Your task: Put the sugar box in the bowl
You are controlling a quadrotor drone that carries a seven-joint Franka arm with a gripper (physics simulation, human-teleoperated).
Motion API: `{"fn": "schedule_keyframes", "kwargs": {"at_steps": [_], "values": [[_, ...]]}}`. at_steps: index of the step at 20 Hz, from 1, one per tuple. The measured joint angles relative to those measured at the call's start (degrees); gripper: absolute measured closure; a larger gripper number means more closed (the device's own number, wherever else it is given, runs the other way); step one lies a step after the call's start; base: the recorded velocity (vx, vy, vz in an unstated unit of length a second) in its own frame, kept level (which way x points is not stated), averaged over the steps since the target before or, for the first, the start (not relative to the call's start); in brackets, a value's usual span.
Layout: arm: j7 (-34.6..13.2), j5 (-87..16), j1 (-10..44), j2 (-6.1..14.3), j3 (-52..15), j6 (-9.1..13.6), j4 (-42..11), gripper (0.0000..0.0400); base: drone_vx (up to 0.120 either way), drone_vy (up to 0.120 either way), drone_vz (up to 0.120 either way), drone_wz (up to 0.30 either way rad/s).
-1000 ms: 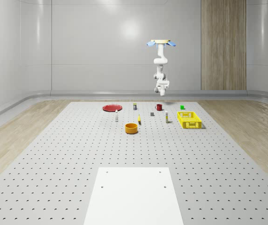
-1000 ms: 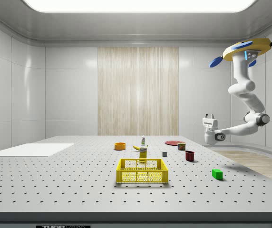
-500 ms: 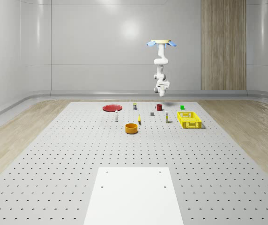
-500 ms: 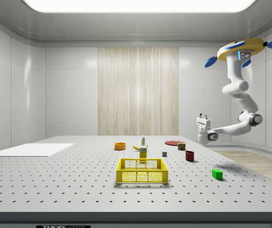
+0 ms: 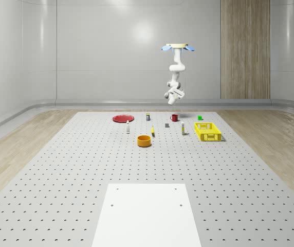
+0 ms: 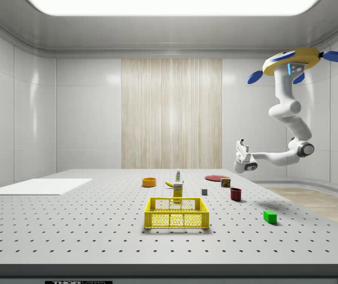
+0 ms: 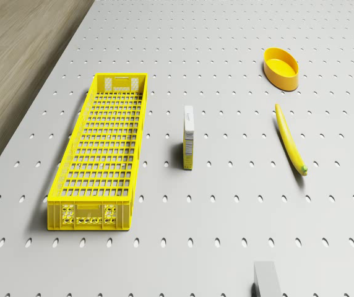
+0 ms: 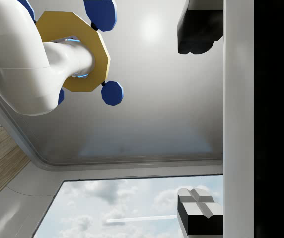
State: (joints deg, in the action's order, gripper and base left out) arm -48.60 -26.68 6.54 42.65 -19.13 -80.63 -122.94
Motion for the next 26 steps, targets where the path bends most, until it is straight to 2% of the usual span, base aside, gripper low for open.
{"fn": "schedule_keyframes", "kwargs": {"at_steps": [3, 7, 10, 13, 16, 19, 22, 26], "values": [[-2.9, -14.9, 3.6, 1.4, -9.7, -0.7, -6.3, 0.0, 0.053, 0.0, -0.12, 0.0], [-10.0, -40.3, 11.1, 4.5, -24.3, -1.0, -20.3, 0.0, 0.0, 0.0, -0.12, 0.0], [-17.6, -58.6, 19.3, 7.0, -33.6, 1.2, -30.6, 0.0, 0.0, 0.0, -0.12, 0.0], [-24.9, -71.9, 28.7, 9.3, -40.4, 5.1, -37.2, 0.0, 0.0, 0.0, -0.12, 0.0], [-30.6, -79.8, 36.9, 11.4, -45.0, 8.9, -40.5, 0.0, 0.0, 0.0, -0.12, 0.0], [-34.6, -83.9, 42.8, 13.2, -48.0, 11.6, -42.0, 0.0, 0.013, 0.0, -0.12, 0.0], [-37.2, -85.9, 46.8, 14.8, -49.9, 13.1, -42.6, 0.0, 0.12, 0.0, -0.12, 0.0], [-39.3, -86.9, 50.0, 16.6, -51.5, 13.8, -42.9, 0.0, 0.12, 0.0, -0.12, 0.0]]}}
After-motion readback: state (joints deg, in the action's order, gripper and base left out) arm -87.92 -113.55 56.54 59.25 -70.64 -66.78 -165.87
